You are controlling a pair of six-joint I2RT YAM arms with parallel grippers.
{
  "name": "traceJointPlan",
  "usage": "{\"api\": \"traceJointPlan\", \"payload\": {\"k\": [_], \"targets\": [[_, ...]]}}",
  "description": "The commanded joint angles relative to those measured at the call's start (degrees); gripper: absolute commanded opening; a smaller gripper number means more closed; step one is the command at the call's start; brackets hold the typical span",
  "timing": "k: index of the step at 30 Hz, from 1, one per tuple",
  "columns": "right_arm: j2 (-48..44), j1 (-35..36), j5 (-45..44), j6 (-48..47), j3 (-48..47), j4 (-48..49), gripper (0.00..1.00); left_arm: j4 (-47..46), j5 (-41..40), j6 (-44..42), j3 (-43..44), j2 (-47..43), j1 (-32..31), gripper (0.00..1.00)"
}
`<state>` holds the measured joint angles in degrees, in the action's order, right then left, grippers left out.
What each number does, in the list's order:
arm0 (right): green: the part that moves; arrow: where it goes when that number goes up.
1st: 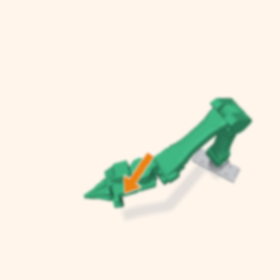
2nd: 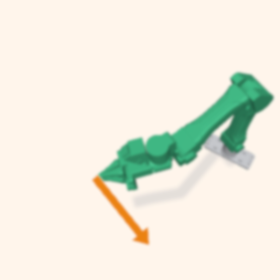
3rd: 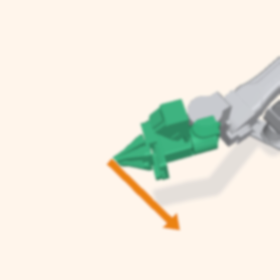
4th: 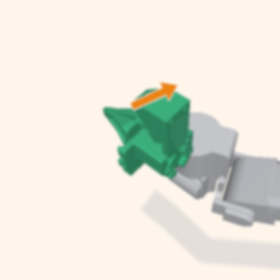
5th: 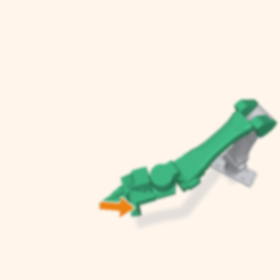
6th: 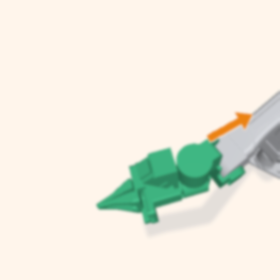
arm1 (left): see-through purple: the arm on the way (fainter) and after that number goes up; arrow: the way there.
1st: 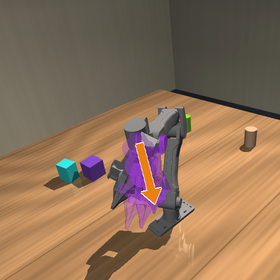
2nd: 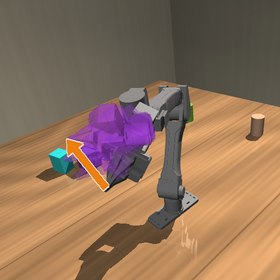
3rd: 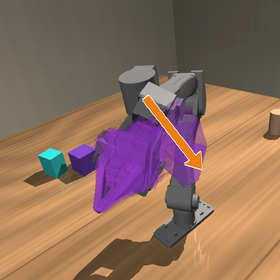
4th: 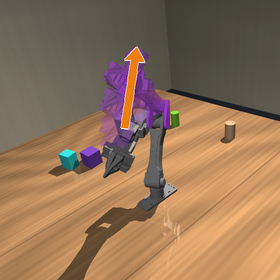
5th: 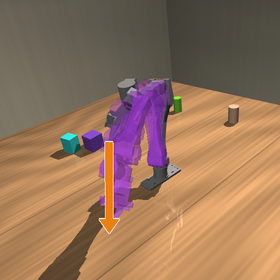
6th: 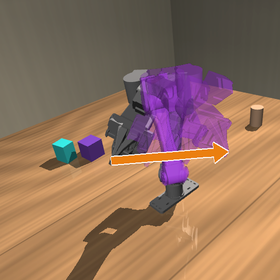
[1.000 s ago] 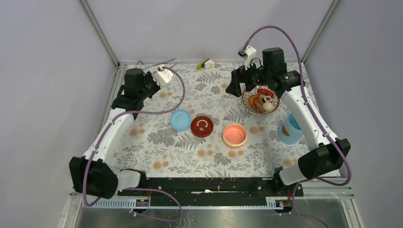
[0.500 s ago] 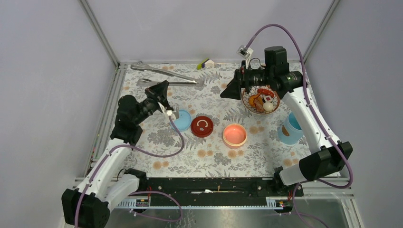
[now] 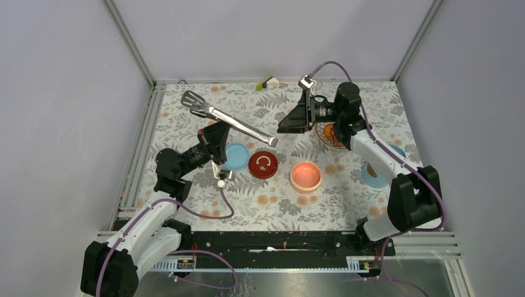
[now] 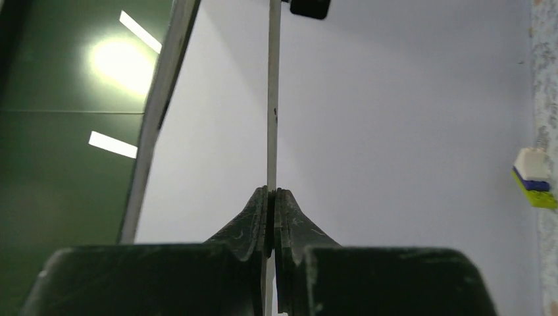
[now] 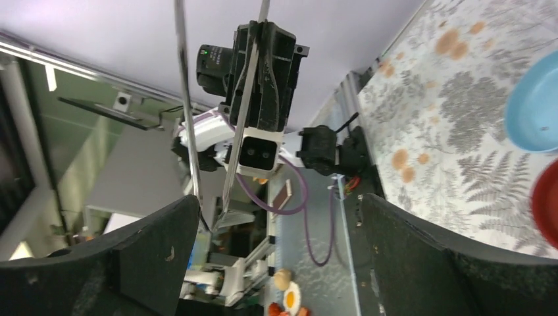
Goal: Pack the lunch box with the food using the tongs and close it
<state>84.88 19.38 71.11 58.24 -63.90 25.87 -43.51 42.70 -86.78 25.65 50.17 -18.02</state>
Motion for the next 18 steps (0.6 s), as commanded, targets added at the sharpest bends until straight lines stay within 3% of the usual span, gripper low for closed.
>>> {"api": "traceJointPlan", "payload": {"k": [1, 5, 18], "targets": [[-0.89, 3.51, 2.02, 12.59, -0.73, 18.65, 0.99, -4.46, 4.75, -4.01, 1.30, -1.90, -0.52, 0.00], [-1.84, 6.62, 1.66, 5.65, -2.48, 9.94, 0.99, -0.46, 5.15, -5.04, 2.52, -2.02, -0.61, 0.00], [1.07, 12.54, 0.59, 14.50, -1.56, 21.17, 0.99, -3.64, 4.71, -5.92, 3.48, 1.36, -2.94, 0.00]]}}
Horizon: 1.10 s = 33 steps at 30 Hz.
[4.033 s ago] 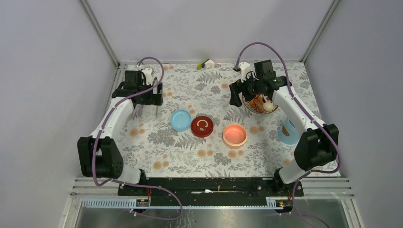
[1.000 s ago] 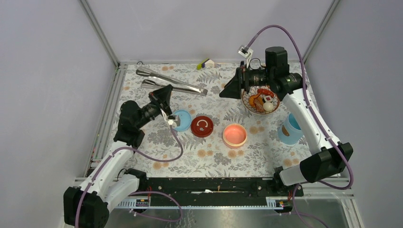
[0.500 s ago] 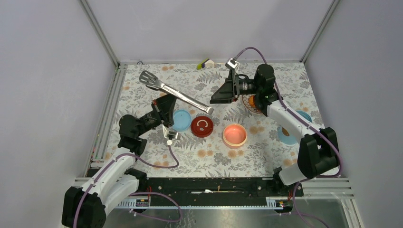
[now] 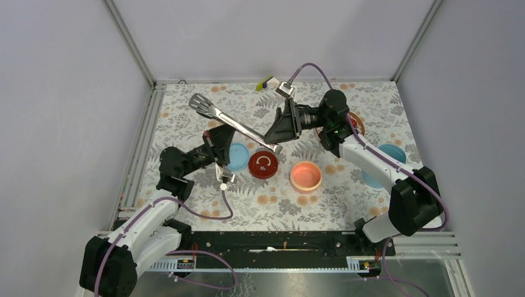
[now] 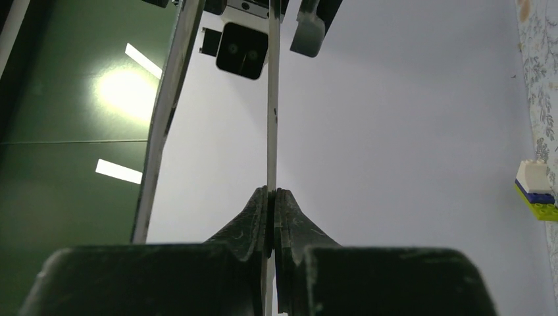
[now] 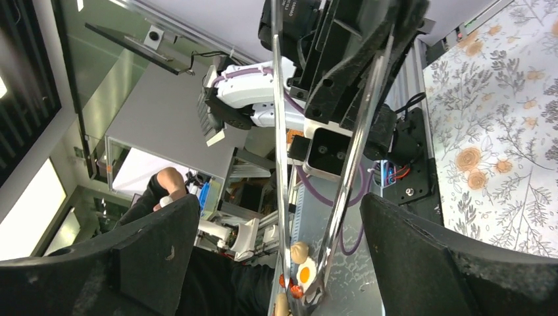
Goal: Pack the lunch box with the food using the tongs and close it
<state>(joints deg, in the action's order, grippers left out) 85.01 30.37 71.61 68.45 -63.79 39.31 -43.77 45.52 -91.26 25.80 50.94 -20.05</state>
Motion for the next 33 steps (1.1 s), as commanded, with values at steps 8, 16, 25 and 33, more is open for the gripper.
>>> {"api": "traceJointPlan", "payload": {"k": [8, 16, 25, 33], "targets": [[2.35, 3.81, -1.78, 5.02, -2.18, 6.46, 0.98, -1.71, 1.93, -2.95, 4.29, 2.20, -1.96, 0.00], [3.69, 3.85, -5.66, 7.20, -2.92, 2.86, 0.78, -3.42, 0.47, -3.20, 4.90, 3.80, -2.87, 0.00], [4.64, 4.08, -6.22, 8.10, -3.14, 4.30, 0.65, -2.03, 0.64, -4.53, 5.49, 4.83, -3.67, 0.00], [5.27, 4.34, -6.31, 7.15, -3.15, 3.75, 0.59, -1.93, 0.09, -3.89, 6.03, 5.53, -4.67, 0.00]]}}
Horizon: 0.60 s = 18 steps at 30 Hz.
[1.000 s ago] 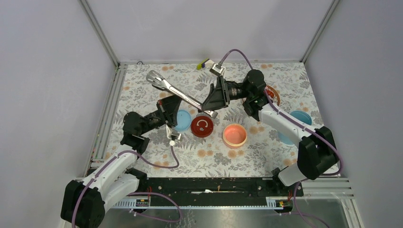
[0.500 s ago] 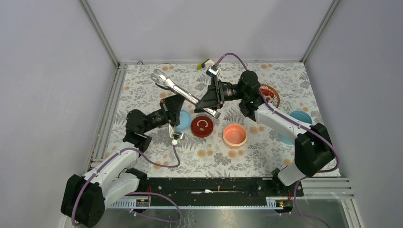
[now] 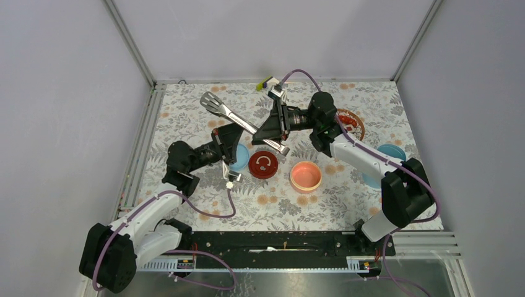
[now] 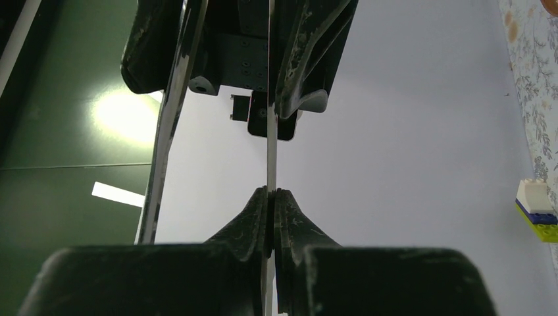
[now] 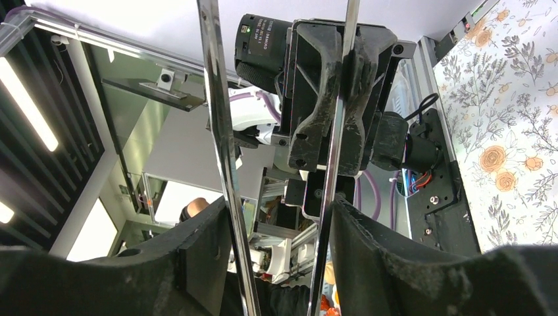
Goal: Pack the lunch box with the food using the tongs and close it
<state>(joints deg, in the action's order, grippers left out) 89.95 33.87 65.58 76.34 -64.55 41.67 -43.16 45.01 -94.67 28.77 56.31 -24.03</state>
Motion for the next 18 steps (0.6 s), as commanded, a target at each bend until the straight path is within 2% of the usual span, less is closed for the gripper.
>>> {"api": "traceJointPlan", "payload": {"k": [1, 18], "targets": [[0.46, 0.92, -0.28, -0.67, -2.34, 1.55, 0.58, -2.50, 0.48, -0.57, 3.12, 0.32, -0.75, 0.00], [-0.06, 1.03, 0.49, -2.10, -2.22, 0.96, 0.49, 2.64, 0.43, -1.47, 4.58, 0.10, -1.36, 0.00]]}}
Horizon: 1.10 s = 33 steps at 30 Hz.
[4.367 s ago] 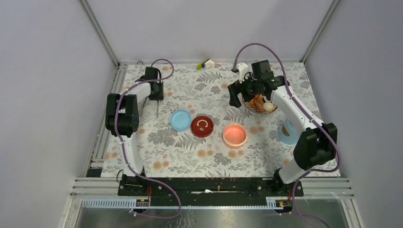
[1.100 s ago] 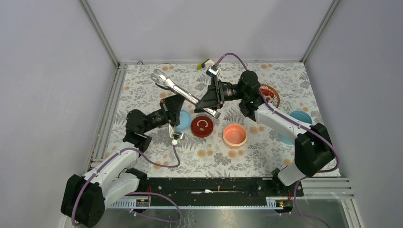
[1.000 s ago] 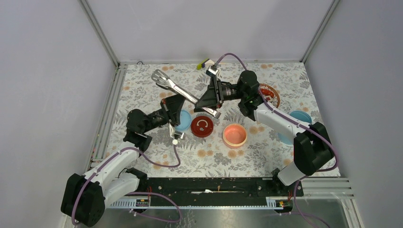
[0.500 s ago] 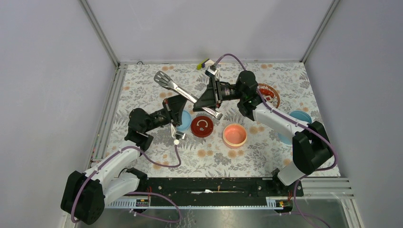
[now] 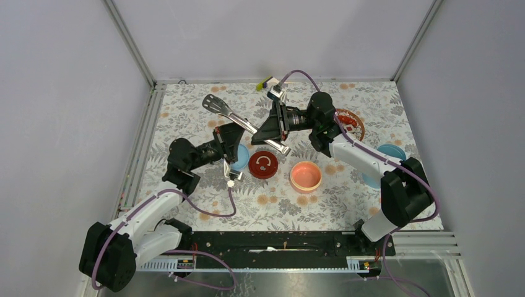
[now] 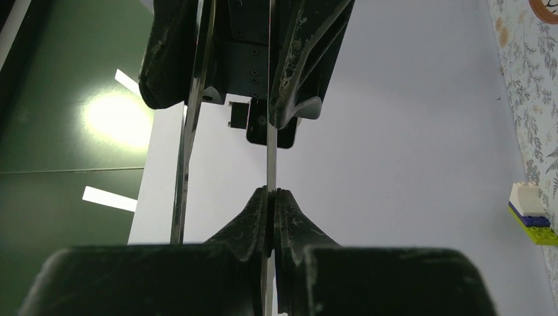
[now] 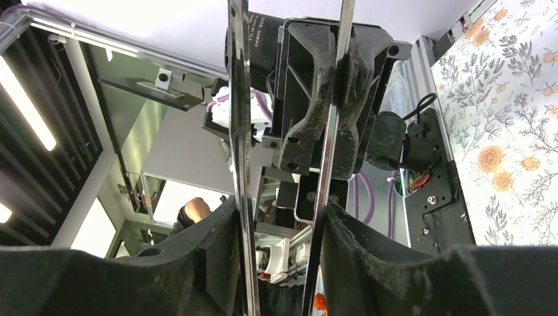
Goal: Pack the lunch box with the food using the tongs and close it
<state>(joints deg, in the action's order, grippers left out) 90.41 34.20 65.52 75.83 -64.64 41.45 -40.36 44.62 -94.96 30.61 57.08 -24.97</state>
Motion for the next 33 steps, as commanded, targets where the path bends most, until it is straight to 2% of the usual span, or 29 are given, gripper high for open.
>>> {"api": "traceJointPlan", "payload": {"k": [1, 4, 7, 10, 13, 24, 29, 33], "targets": [[-0.45, 0.70, 0.70, -1.65, -2.26, 1.22, 0.49, 0.03, 0.78, -1.19, 2.85, -0.73, -0.42, 0.00], [-0.47, 0.65, 0.91, -1.74, -2.26, 1.22, 0.49, 1.29, 0.73, -1.62, 3.63, -0.75, -0.43, 0.00], [-0.56, 0.67, 0.93, -2.23, -1.83, 0.79, 0.54, 3.69, 0.92, -2.70, 4.43, -0.95, -0.52, 0.00], [-1.20, 0.65, 0.69, -6.91, -2.52, -4.81, 0.57, 9.16, 0.88, -4.62, 5.97, -1.63, -0.52, 0.00], [-2.08, 0.68, 0.41, -11.76, -3.31, -10.50, 0.58, 10.12, 0.74, -4.61, 6.37, -1.77, -0.60, 0.00], [-2.56, 0.69, 0.23, -12.28, -3.75, -10.87, 0.45, 7.98, 0.94, -4.35, 5.05, -1.96, -0.78, 0.01], [-2.30, 0.46, 0.58, -12.36, -4.49, -10.78, 0.43, 6.84, 0.04, -2.54, 5.19, -2.27, -0.78, 0.28], [-2.30, -0.43, 0.75, -12.31, -5.21, -10.71, 0.42, 6.79, -0.72, -2.15, 5.16, -2.79, -0.78, 0.40]]}}
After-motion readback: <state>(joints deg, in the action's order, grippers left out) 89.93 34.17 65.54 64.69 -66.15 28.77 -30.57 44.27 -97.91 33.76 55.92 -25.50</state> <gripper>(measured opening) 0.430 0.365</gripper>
